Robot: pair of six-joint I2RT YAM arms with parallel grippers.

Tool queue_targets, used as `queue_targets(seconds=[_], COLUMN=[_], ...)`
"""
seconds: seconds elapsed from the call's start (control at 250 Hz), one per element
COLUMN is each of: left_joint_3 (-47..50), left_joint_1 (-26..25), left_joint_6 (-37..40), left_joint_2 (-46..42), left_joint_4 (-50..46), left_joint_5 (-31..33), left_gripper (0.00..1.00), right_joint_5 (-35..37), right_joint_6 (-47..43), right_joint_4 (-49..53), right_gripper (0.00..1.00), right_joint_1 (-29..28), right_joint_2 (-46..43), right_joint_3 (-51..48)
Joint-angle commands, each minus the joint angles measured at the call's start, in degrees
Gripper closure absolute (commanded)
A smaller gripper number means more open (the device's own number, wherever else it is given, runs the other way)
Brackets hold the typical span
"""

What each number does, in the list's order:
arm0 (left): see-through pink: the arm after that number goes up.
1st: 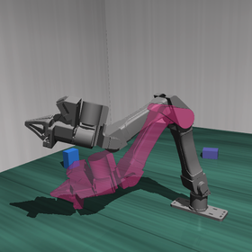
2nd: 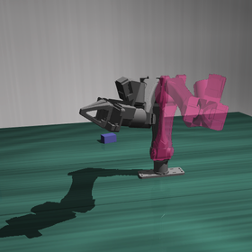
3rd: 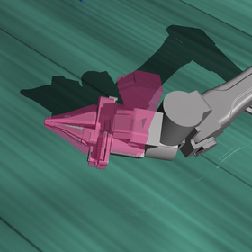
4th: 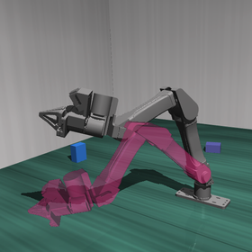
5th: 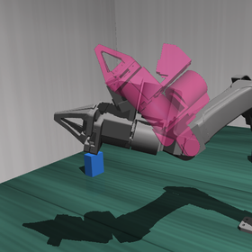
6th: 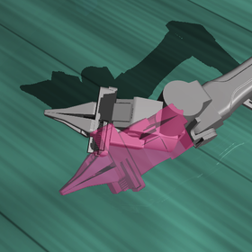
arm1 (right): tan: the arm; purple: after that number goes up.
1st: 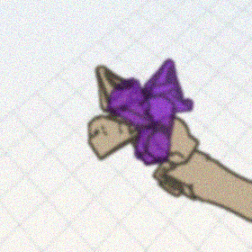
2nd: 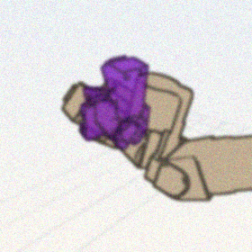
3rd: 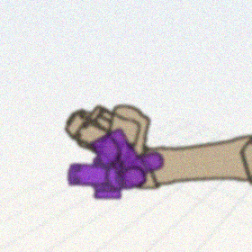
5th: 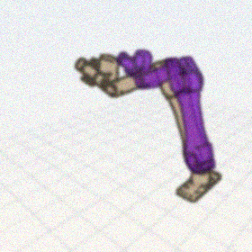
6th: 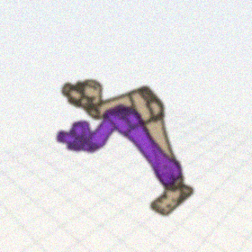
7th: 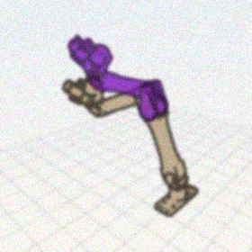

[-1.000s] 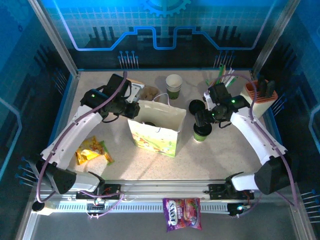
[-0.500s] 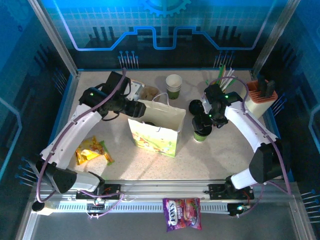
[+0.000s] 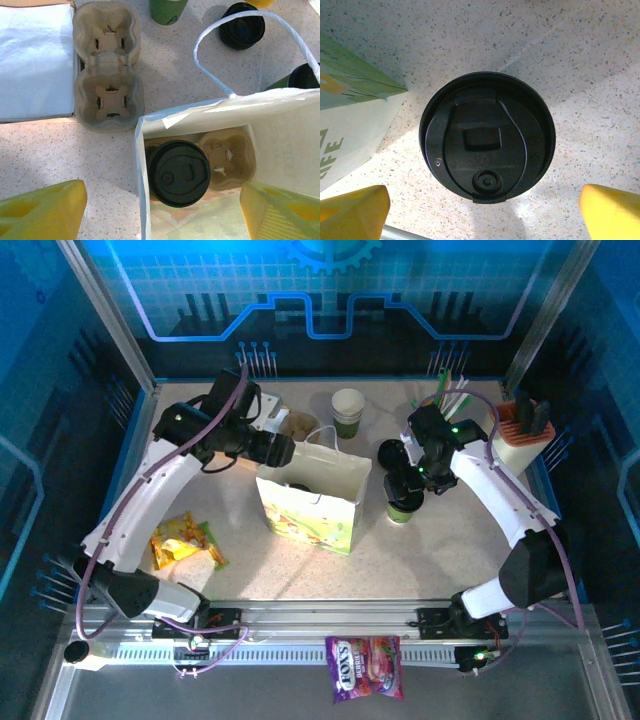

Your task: Pack the takeout coffee

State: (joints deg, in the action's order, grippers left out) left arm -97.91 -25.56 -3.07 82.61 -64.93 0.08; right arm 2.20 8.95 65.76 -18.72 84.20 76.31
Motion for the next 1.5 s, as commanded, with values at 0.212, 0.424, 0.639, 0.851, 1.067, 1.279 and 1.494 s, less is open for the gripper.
queue_targets(seconds=[0.212,0.424,0.639,0.851,1.067,1.279,1.494], left_joint_3=[5.0,5.7,5.5,4.8,4.7,4.8,5.0], left_joint_1=[-0.4,-0.4,-0.5,-0.7,-1.0,-1.3,-1.5], left_joint_6=[-1.8,-1.5,-0.4,0.6,1.4,1.3,1.3], left_joint_2=[-3.7,-4.7,-4.4,-3.7,-2.8,-2.5,-2.4], left_joint_4=[4.7,5.1,5.0,5.2,5.1,4.8,5.0], left_joint_5=[0.5,1.0,0.8,1.2,1.4,1.6,1.6], left_gripper=[0.18,0.17,0.17,0.17,0.17,0.16,0.16], right_joint_5=[-1.6,-0.7,3.0,2.3,2.0,2.4,2.4], right_joint_6=[-1.8,-2.2,-3.1,-3.6,-3.7,-3.8,-3.8], right_joint_4=[-2.1,-2.4,-1.7,-1.4,-1.2,-1.4,-1.5], right_gripper=[0.03,0.04,0.05,0.09,0.15,0.16,0.18], right_joint_1=[-0.9,-2.5,-2.9,-3.0,-3.0,-2.9,-3.0], right_joint_2=[0.9,3.5,6.0,6.4,6.6,7.5,7.7], right_joint_3=[-1.8,-1.3,-0.4,0.1,0.1,-0.2,0.0])
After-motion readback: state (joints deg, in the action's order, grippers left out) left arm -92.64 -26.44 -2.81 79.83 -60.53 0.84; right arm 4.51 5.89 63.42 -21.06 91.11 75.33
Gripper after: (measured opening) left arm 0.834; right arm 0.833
